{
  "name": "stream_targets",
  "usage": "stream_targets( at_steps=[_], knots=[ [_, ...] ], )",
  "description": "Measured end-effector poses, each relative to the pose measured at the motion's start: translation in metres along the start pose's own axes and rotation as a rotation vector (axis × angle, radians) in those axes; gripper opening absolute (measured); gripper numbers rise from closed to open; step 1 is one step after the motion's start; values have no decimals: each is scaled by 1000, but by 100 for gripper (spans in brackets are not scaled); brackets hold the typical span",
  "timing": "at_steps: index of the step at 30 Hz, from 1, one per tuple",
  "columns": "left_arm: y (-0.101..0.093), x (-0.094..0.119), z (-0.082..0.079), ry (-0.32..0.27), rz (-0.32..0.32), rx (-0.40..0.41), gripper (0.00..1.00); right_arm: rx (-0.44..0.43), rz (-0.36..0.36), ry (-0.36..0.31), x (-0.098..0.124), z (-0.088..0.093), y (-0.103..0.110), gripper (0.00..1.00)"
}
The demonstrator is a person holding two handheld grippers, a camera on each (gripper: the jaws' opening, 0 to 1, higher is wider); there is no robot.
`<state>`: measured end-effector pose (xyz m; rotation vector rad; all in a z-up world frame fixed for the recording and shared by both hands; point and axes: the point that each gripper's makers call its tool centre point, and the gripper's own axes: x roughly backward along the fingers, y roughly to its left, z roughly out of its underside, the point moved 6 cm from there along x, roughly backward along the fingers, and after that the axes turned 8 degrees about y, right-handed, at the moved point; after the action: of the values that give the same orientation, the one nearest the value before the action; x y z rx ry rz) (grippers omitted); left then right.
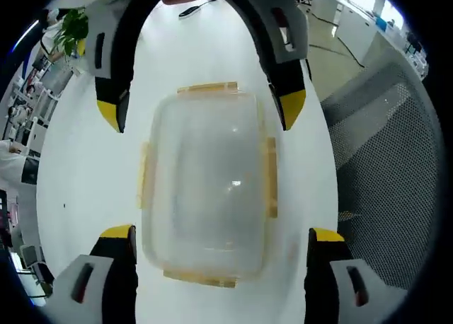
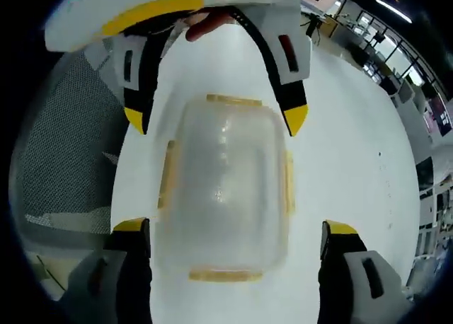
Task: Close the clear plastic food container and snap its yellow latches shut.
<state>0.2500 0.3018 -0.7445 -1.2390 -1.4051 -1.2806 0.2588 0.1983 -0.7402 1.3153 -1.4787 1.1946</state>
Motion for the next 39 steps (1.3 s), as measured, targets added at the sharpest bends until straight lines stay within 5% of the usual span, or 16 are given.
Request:
stream_targets(
  at_steps=[20,39],
  knots=[
    [12,-22,0,55,-2,-11,89,11,3,47,-14,7,6,81],
    [11,-27,1,74,-31,-6,87,12,-8,47,-13,7,7,77]
  ],
)
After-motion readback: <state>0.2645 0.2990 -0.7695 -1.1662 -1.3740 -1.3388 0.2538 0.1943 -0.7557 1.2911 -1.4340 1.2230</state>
